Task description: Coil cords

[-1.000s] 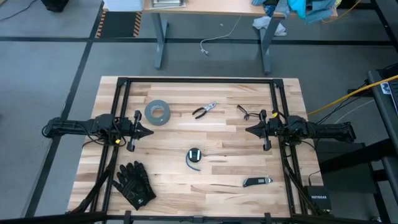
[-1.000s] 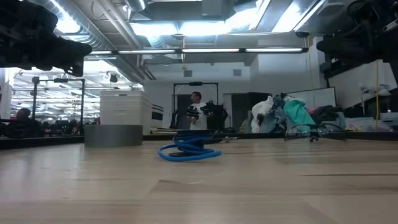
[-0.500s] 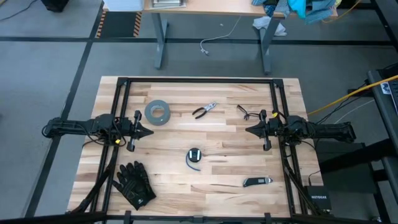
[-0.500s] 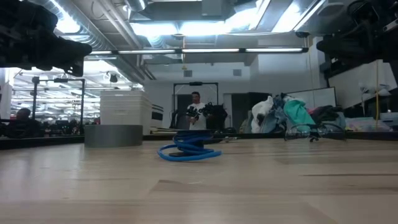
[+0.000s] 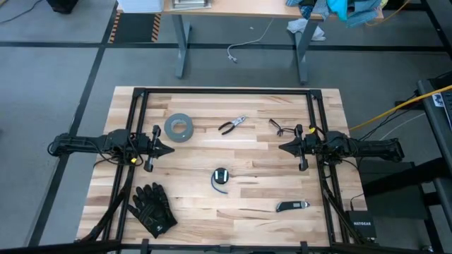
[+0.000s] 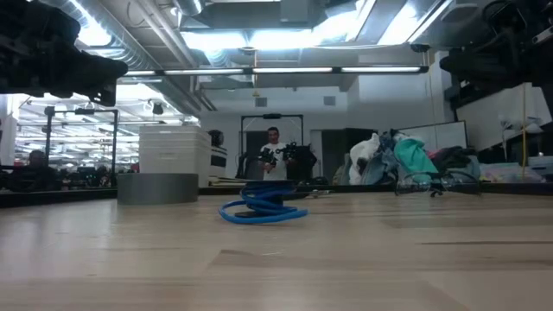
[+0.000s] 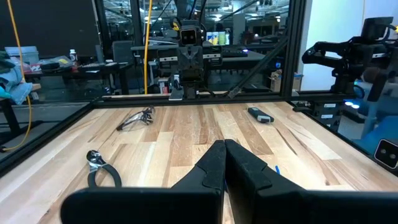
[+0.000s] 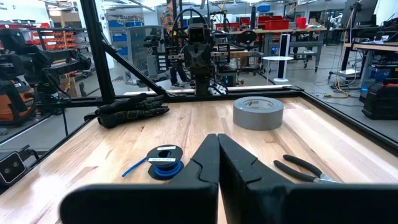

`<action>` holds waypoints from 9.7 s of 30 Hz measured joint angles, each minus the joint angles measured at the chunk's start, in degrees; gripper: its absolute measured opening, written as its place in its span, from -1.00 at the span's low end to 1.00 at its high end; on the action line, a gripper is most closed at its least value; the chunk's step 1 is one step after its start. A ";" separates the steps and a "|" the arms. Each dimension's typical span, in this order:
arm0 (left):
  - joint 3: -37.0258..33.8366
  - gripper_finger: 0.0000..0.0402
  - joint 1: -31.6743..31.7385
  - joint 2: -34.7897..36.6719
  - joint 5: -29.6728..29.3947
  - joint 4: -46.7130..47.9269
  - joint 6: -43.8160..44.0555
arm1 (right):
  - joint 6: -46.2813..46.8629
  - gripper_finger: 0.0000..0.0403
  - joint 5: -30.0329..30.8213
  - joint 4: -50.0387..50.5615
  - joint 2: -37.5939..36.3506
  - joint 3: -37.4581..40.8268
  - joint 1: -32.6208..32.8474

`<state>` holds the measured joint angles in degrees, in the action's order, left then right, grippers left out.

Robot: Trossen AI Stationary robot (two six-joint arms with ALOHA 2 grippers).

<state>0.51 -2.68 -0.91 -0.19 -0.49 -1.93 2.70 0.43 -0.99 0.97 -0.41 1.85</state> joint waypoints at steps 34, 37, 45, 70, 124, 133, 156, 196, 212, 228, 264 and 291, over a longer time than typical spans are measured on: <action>0.00 -0.99 0.00 0.00 0.01 0.02 0.00 | 0.00 -1.00 0.85 -0.44 0.01 0.01 0.01; 0.00 -0.99 -0.01 -0.02 0.00 0.00 0.00 | 0.00 -1.00 0.70 -0.43 0.01 0.00 0.02; 0.00 -0.99 -0.01 -0.01 0.01 0.01 0.00 | 0.01 -1.00 0.54 -0.79 0.02 -0.18 -0.01; -0.02 -0.99 -0.02 0.00 0.00 -0.07 0.00 | -0.27 -1.00 0.41 1.29 22.98 -26.52 0.02; 39.20 -0.99 0.10 -43.52 -4.52 -3.17 3.76 | -1.01 -0.81 -0.90 -2.19 58.69 -43.07 1.72; 39.22 -0.99 -4.14 -53.16 -3.01 5.39 13.87 | -5.51 -0.50 9.17 -4.46 73.76 -43.05 13.45; 39.24 -0.99 -20.52 -79.29 -31.92 -1.14 20.91 | -31.43 -0.14 29.33 -24.34 100.56 -43.05 23.04; 39.24 -0.99 -29.31 -86.80 -40.52 -9.38 26.59 | -43.46 -0.07 36.37 -22.18 112.63 -52.23 24.06; 39.24 -0.99 -29.26 -86.82 -40.51 -9.30 27.47 | -43.24 -0.28 36.46 -21.50 112.67 -52.25 23.62; 39.24 -0.99 -29.04 -86.79 -40.67 -12.26 24.86 | -52.21 -0.28 38.08 -22.54 115.51 -52.40 23.69; 39.24 -0.99 -29.16 -86.80 -39.50 -12.19 26.14 | -47.63 -0.33 32.45 -22.44 115.71 -52.29 22.94; 40.26 -0.99 -27.58 -98.71 -38.25 -18.83 11.15 | -44.26 -0.98 31.50 -24.87 115.90 -52.40 22.59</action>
<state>40.77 -30.26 -99.61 -38.44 -19.33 9.21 -41.56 31.92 -25.86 116.87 -52.82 24.45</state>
